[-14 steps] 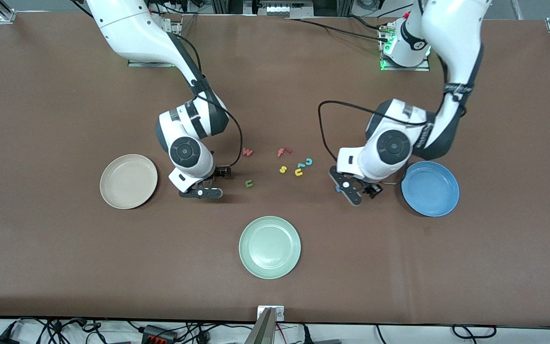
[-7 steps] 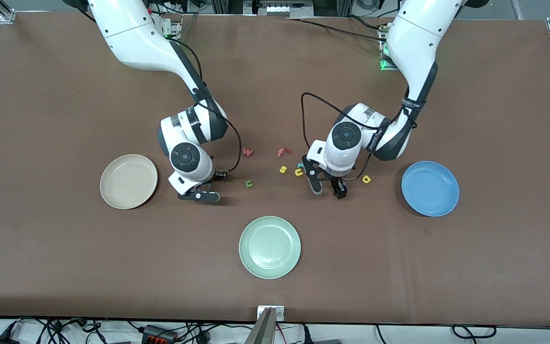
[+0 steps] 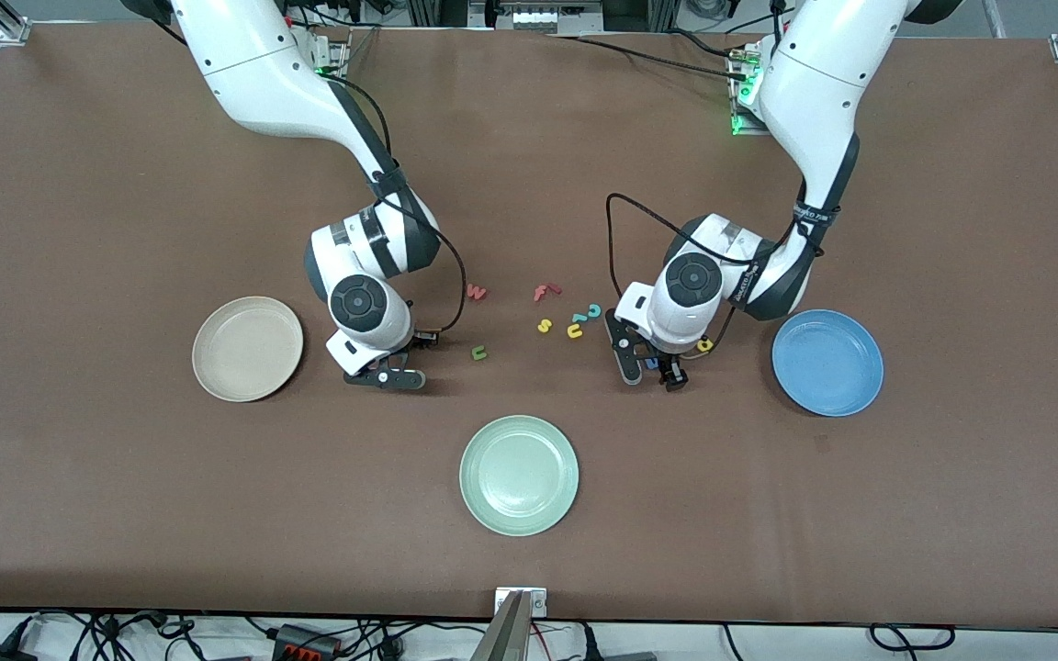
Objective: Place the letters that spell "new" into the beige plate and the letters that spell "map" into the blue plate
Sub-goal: 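Grasp the blue E with the left gripper while the right gripper grasps the e, then drop the E in the blue plate while the right gripper drops the e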
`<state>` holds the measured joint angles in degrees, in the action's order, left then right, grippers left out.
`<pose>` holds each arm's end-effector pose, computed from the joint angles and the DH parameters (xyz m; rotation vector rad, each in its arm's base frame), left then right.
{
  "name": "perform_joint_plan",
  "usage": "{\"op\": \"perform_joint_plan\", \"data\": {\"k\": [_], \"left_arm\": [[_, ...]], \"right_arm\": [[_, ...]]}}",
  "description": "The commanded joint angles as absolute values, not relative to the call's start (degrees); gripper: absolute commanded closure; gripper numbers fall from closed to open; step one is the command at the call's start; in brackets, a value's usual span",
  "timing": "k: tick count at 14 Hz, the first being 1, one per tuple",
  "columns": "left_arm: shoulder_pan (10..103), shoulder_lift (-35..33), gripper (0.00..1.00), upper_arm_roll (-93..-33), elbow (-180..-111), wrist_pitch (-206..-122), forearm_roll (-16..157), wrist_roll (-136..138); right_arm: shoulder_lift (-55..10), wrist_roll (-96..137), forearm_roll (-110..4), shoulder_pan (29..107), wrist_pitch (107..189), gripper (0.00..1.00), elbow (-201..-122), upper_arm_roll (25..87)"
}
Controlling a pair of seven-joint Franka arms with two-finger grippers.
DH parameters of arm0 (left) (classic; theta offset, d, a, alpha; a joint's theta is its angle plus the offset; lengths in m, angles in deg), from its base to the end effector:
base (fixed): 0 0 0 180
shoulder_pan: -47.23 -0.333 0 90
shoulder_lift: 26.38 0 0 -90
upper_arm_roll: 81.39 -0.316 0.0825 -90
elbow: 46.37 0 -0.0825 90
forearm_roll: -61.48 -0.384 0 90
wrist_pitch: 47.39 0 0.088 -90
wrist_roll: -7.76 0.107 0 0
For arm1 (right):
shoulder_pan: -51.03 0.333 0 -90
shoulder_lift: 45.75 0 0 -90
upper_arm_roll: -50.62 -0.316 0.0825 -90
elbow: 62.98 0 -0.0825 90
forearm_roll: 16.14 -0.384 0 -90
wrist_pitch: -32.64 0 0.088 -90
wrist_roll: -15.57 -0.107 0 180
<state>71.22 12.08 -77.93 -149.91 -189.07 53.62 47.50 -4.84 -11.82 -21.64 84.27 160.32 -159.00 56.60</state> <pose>0.5779 -0.2979 0.1705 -2.4939 1.8327 0.0124 0.5843 0.3112 0.1759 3.0626 -0.0720 -0.2139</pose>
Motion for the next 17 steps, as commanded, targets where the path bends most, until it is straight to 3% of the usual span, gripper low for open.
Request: {"op": "perform_joint_plan", "data": {"k": [1,3,4,5,7,10,13,16,17], "left_arm": [[70.8,12.6,0.53,-77.7,-149.5,-189.8,52.4,48.4],[70.8,12.6,0.71,-77.7,-149.5,-189.8,52.3,48.4],[71.0,12.6,0.88,-77.8,-149.6,-189.7,52.4,48.4],[71.0,12.0,0.93,-77.8,-149.6,-189.2,52.5,48.3],[70.6,10.0,0.94,-77.8,-149.5,-187.8,52.5,47.6],[69.3,5.5,0.98,-78.8,-147.2,-175.9,52.6,47.7],[61.8,2.7,0.97,-78.2,-146.2,-167.1,52.6,47.2],[55.5,3.1,0.97,-78.6,-146.7,-166.0,52.6,46.8],[53.6,4.1,0.97,-78.6,-146.7,-166.2,52.6,46.5]], "right_arm": [[-4.1,-12.2,-22.2,84.4,160.3,0.82,-158.3,56.7],[-4.3,-11.7,-22.2,84.2,160.0,0.86,-158.3,56.8],[-4.4,-11.2,-22.1,83.8,159.9,0.86,-158.0,56.8],[-5.0,-10.9,-22.1,83.6,159.6,0.86,-157.7,57.0],[-7.9,-10.4,-21.3,82.2,157.0,0.86,-157.7,58.9],[-9.3,0.5,-21.2,78.7,148.7,0.84,-158.3,63.8],[-12.2,7.7,-21.1,74.2,140.2,0.84,-158.6,65.7],[-11.9,9.9,-21.1,71.0,140.4,0.82,-161.0,65.9],[-11.0,10.3,-21.0,69.9,142.6,0.77,-161.8,65.9]]}}
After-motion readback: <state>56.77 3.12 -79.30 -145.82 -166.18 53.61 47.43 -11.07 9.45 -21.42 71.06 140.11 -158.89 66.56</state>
